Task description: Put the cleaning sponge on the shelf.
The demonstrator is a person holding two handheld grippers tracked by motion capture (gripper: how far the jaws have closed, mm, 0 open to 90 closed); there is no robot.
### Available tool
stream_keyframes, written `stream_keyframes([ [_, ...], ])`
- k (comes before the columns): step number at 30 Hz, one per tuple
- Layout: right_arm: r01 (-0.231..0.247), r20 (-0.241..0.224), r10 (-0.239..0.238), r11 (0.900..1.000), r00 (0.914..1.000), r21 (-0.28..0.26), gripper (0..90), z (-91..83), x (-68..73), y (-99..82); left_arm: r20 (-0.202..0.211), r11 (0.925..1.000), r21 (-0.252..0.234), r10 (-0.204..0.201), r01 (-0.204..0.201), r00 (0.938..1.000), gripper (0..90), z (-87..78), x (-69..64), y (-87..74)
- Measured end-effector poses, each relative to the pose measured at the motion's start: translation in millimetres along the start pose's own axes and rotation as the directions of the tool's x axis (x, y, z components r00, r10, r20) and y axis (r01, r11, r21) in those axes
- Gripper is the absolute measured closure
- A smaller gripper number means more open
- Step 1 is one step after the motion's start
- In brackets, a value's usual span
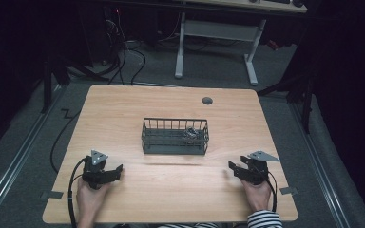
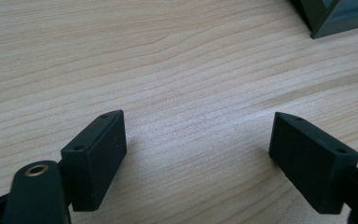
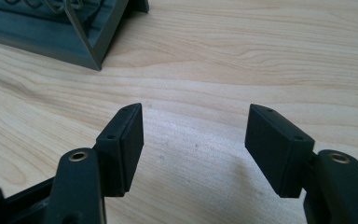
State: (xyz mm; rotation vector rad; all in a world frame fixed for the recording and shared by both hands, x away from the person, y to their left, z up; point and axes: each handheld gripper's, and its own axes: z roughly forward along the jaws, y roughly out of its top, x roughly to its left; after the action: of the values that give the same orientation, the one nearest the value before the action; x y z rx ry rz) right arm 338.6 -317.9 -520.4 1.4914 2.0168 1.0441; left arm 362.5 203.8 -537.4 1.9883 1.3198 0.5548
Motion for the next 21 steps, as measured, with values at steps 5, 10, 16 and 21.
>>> stream_keyframes([
  [5,0.004,0.009,-0.004,1.0000,0.9999,0.007,37.2,1.4,0.3,-2.4,0.000,1.0000,0.000,0.000,0.000,1.0000,19.2,0.0,0.0,0.0],
  [10,0.012,0.016,-0.012,0.9998,0.9998,0.014,36.4,2.9,0.2,-5.2,0.000,1.0000,0.000,0.000,0.000,1.0000,19.2,0.0,0.0,0.0],
  [16,0.023,0.027,-0.024,0.9992,0.9994,0.031,35.9,5.0,2.0,-7.9,0.000,1.0000,0.000,0.000,0.000,1.0000,19.3,0.0,-0.1,0.0],
  [21,0.052,0.043,-0.055,0.9965,0.9976,0.066,34.4,6.4,4.5,-8.3,0.000,1.0000,0.000,0.000,0.000,1.0000,19.3,0.0,-0.1,0.0],
])
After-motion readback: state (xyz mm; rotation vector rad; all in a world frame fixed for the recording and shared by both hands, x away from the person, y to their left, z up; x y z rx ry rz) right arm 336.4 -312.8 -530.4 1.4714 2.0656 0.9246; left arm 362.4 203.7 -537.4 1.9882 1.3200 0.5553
